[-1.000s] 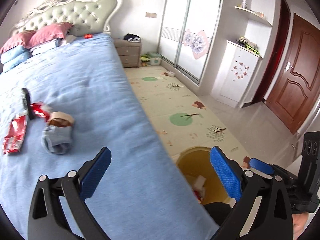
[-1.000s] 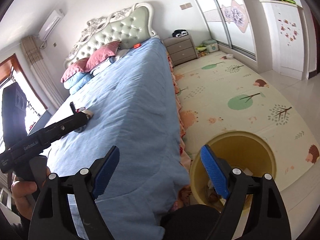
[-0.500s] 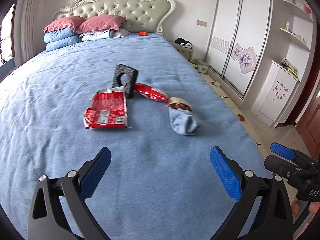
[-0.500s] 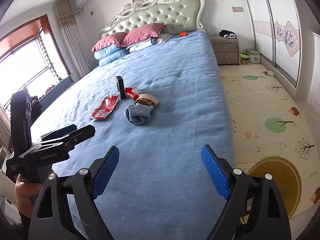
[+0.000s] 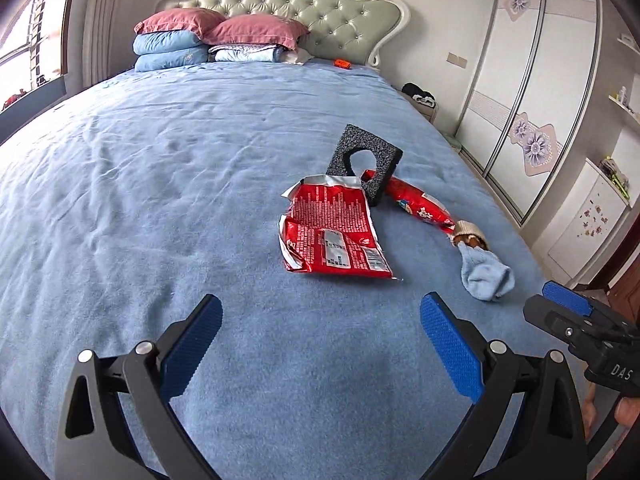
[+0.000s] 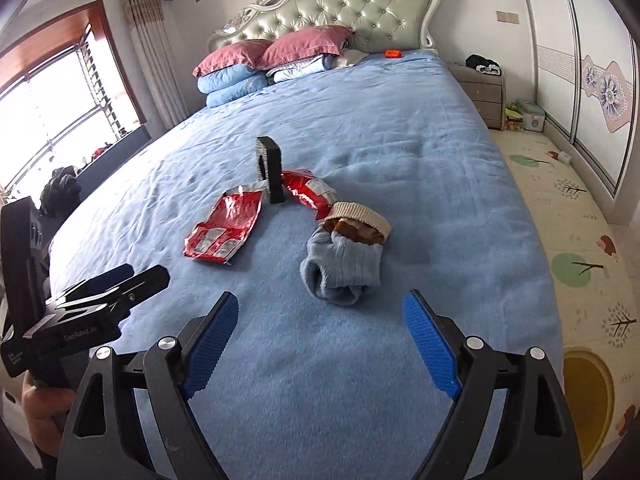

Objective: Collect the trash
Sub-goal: 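Move both tools back toward the grey sock and red chip bag, then grasp the grey sock with the right tool while the left tool grasps the red chip bag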

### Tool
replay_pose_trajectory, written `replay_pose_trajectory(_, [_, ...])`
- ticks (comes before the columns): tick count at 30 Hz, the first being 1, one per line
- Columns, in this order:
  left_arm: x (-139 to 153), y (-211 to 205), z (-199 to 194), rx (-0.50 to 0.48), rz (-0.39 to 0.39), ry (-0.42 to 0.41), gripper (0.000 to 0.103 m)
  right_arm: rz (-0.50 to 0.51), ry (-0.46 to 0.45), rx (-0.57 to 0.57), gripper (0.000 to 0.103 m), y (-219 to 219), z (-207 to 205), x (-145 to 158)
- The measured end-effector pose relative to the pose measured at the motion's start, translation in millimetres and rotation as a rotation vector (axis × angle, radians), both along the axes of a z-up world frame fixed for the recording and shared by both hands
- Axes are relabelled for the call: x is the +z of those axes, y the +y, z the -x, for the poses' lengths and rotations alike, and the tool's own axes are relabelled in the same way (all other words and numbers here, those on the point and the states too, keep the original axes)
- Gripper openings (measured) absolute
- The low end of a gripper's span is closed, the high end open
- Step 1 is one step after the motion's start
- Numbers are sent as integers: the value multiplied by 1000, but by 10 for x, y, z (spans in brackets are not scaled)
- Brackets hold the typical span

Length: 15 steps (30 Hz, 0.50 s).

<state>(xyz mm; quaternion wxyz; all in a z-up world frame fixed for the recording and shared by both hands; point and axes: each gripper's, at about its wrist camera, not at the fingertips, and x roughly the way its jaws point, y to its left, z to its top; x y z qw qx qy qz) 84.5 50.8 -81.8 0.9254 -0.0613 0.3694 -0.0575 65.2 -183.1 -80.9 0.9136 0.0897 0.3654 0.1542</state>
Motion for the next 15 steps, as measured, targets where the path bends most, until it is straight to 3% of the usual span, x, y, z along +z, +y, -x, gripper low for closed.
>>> replay_pose_trajectory(6, [-95, 2, -335, -5, 8, 60, 99, 0, 91, -56, 86, 30, -484, -170])
replay_pose_trajectory(11, [-130, -66, -508, -32, -16, 85, 99, -31, 173, -76, 76, 1, -709, -341])
replay_pose_trajectory(15, [-154, -154, -607, -49, -40, 99, 99, -58, 154, -27, 36, 3, -693, -324])
